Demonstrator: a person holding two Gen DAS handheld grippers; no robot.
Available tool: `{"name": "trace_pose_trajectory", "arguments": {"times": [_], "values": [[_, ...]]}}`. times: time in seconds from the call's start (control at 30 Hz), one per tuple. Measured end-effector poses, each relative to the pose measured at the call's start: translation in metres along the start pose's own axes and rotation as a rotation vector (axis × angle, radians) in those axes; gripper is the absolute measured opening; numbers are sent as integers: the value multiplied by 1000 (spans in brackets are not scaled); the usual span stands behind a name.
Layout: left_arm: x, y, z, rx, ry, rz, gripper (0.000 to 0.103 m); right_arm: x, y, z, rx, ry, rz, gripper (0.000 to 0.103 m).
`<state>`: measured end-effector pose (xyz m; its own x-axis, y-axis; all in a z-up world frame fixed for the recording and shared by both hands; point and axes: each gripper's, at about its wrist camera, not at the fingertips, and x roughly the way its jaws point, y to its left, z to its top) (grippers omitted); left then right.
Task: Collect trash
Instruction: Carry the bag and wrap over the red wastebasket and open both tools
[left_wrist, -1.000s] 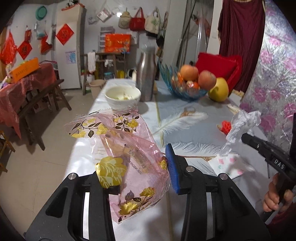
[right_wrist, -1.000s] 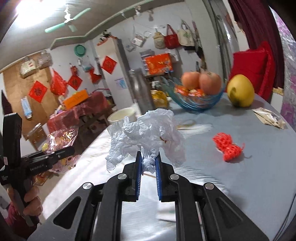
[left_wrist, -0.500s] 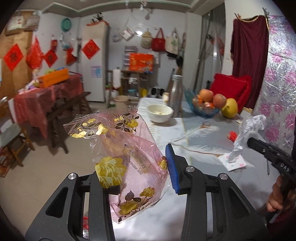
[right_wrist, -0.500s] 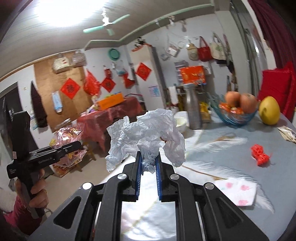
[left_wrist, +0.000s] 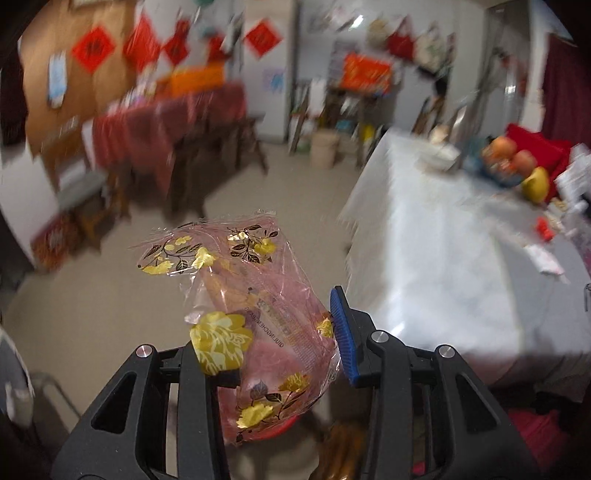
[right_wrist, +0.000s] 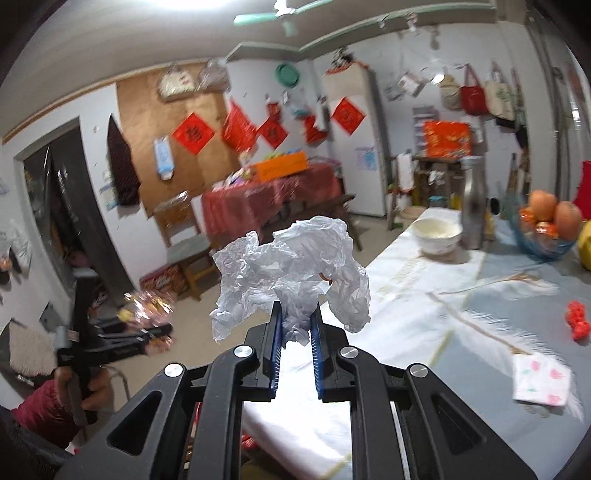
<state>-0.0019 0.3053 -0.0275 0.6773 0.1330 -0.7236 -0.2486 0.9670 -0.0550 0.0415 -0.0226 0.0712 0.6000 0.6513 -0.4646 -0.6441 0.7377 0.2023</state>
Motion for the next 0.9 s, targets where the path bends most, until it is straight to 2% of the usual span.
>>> {"name": "trace_pose_trajectory", "arguments": {"times": [0.17, 0.23, 0.37, 0.47, 0.67, 0.8, 0.9], "values": [[65, 38, -39, -69, 178, 11, 41, 33, 35, -5, -41, 89, 40, 15], [82, 48, -53, -84, 226, 8, 47, 47, 46, -7, -54, 122, 53, 15], [113, 62, -72, -127, 311, -2, 71, 70, 65, -11, -73, 182, 75, 15], [114, 70, -75, -147, 318, -25, 80, 82, 73, -14, -86, 210, 84, 15], [99, 82, -69, -153, 276, -4, 95, 103, 91, -21, -115, 268, 120, 15], [116, 81, -73, -150, 358, -28, 96, 114, 102, -25, -127, 298, 142, 15], [126, 80, -81, -133, 381, 23, 96, 117, 104, -26, -130, 306, 140, 15]]}}
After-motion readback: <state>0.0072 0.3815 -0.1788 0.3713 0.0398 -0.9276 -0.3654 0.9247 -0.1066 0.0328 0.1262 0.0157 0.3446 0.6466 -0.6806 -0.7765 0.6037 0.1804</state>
